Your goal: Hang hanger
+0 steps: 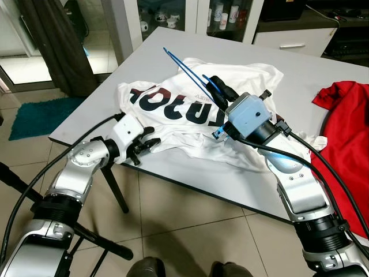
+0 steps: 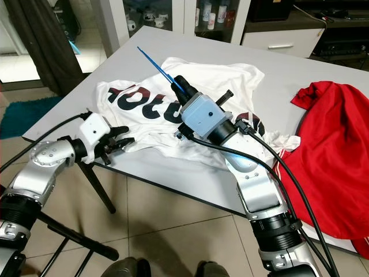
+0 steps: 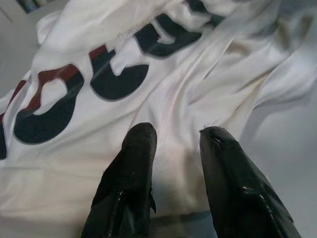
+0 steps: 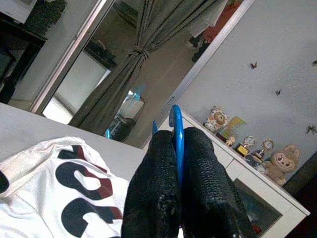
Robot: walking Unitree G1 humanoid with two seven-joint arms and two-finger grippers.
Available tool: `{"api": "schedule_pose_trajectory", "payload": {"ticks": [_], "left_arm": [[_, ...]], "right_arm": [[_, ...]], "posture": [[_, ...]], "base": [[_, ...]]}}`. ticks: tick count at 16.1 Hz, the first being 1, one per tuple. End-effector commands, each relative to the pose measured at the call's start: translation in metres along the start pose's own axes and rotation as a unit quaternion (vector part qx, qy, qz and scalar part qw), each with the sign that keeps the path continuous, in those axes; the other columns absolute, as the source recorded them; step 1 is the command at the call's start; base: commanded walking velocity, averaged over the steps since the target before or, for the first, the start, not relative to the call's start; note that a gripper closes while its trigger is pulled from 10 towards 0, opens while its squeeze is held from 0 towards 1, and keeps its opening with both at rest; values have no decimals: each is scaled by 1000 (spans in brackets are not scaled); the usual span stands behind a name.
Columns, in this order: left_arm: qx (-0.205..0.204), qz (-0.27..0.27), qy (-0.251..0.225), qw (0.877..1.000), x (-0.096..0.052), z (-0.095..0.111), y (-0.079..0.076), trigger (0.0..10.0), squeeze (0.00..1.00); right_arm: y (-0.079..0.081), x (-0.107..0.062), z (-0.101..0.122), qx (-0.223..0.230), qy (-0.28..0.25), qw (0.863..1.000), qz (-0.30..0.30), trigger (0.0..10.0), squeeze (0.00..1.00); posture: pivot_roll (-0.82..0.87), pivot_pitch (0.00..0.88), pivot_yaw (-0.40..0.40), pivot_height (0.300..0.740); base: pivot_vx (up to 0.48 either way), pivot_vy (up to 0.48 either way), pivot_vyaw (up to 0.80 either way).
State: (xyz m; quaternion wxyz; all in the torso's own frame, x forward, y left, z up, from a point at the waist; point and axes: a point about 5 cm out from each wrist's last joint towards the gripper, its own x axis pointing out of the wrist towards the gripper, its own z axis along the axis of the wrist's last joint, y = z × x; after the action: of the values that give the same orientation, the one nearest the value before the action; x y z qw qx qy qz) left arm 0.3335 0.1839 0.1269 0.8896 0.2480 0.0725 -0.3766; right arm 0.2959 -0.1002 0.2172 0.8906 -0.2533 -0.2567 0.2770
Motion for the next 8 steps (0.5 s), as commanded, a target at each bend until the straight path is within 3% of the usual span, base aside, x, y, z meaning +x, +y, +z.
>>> {"api": "schedule_pose_trajectory", "payload": {"ticks": [1,2,3,8], "left_arm": [[11,10,21,1000,0,-6,1,10000,1000],[10,17,34,999,2,-9,1,10000,59],[-1,23,34,999,4,-10,1,10000,0],[-14,28,36,999,11,-13,-3,10000,0]], "right_arm": [[-5,0,2,-5,-6,1000,-5,10000,0],[-5,0,2,-5,-6,1000,-6,10000,0],[-5,0,2,-5,-6,1000,-6,10000,0],[-5,0,3,-6,-6,1000,-6,10000,0]], "posture": [[-23,75,25,740],[-23,74,25,740],[-25,75,25,740],[-31,75,28,740]], "base": [[0,0,0],[0,0,0],[0,0,0],[0,0,0]]}}
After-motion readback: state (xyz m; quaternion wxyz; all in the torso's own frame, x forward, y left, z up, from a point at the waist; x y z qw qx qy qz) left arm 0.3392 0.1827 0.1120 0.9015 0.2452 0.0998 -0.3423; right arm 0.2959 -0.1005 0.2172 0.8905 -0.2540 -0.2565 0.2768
